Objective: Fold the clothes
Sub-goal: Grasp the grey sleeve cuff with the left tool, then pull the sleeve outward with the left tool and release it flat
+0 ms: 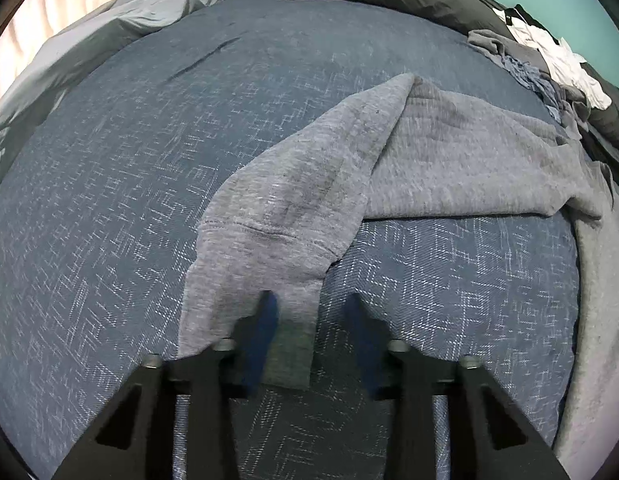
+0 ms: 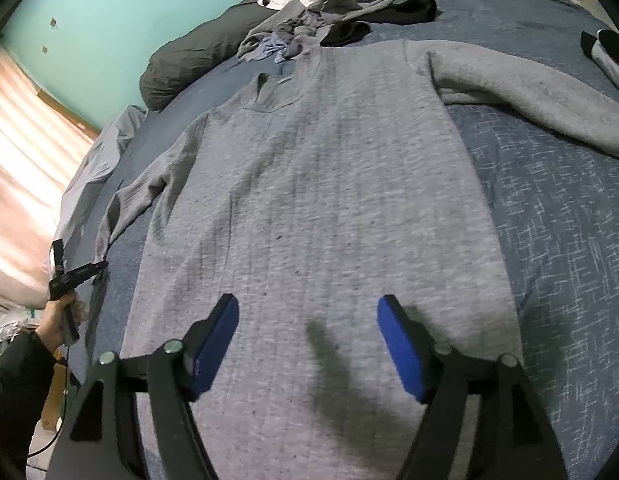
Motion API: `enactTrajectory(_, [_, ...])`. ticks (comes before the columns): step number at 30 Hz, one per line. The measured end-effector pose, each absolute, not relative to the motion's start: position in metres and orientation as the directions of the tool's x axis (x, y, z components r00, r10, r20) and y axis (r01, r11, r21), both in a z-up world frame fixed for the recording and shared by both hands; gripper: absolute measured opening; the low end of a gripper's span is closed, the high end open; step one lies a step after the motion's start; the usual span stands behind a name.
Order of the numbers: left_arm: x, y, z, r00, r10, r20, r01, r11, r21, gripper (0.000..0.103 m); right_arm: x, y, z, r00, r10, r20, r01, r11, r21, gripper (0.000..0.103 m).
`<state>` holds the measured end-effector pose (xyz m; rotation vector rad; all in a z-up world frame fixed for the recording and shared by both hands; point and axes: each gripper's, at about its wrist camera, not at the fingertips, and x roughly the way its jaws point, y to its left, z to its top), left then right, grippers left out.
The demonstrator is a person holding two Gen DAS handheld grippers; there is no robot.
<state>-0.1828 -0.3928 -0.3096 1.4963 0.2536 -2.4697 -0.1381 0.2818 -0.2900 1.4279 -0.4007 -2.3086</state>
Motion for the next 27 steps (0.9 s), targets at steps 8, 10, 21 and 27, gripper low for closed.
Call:
enactTrajectory(8, [-0.172,-0.413,-0.288,-0.476,-0.138,-0.869,0.316,-0.948,-0.023,0.004,-0.140,0.287,-0.291,-0.418,-0.439,-0.796,0.142,-0.897,0.419,0.084])
enactTrajectory(10, [-0.168,-0.424,-0.277,-0.495,-0.147,-0.857,0.344,-0.938,-0.038,0.003,-0.139,0.288,-0.291,-0.418,-0.437,-0.796,0.141,-0.897,0.418,0.084])
enactTrajectory(21, [-0.164,-0.471,-0.230,-0.543,-0.186,-0.819,0.402,-0.914,-0.059,0.003,-0.136,0.281,-0.292,-0.404,-0.453,-0.794,0.154,-0.890,0.430,0.084])
enactTrajectory(27, [-0.193,-0.507,-0.208,-0.542,-0.182,-0.820,0.411,-0.909,-0.070,0.003,-0.136,0.277,-0.294,-0.393,-0.435,-0.810,0.154,-0.900,0.408,0.084])
